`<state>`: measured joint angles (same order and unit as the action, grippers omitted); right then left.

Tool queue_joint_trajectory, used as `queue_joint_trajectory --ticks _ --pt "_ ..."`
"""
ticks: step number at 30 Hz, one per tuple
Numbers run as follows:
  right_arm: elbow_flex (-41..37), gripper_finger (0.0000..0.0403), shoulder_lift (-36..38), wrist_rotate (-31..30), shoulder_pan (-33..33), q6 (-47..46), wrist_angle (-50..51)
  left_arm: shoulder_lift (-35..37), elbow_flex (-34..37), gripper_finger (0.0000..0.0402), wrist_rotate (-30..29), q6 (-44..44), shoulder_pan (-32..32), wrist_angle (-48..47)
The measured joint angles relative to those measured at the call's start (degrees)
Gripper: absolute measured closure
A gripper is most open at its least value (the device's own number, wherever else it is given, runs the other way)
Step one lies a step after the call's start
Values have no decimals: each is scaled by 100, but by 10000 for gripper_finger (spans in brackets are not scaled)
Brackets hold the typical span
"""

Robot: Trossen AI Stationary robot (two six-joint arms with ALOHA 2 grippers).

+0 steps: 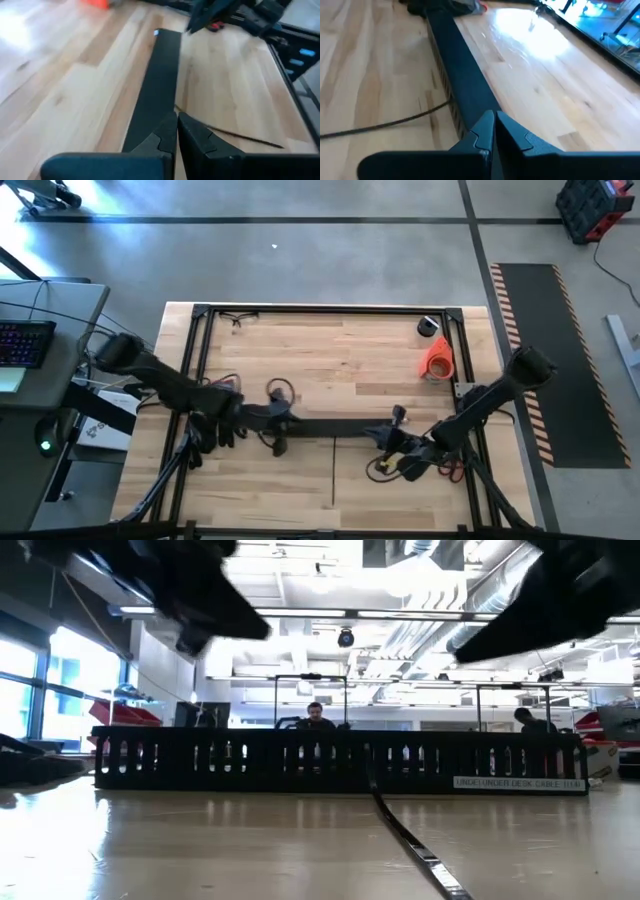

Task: Ziptie cables
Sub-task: Close the black cable duct

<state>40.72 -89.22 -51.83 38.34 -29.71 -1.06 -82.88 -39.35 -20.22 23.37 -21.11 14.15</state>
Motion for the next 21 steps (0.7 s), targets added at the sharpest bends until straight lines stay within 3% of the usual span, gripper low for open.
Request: queue_joint_trajectory --ticks 4,9,14,21 --pt "78 403 503 -53 310 -681 1182 841 -21 401 -417 1408 -425 -1995" --pt "85 403 826 -297 851 -3011 3736 1028 -10 401 -831 3622 -868 -4151" --pt "41 403 731 481 1148 -5259 5330 639 90 401 -621 4767 -1048 -4479" --pt "-223 403 270 1194 1131 -5747 4594 32 80 401 -839 5412 -1098 -4245"
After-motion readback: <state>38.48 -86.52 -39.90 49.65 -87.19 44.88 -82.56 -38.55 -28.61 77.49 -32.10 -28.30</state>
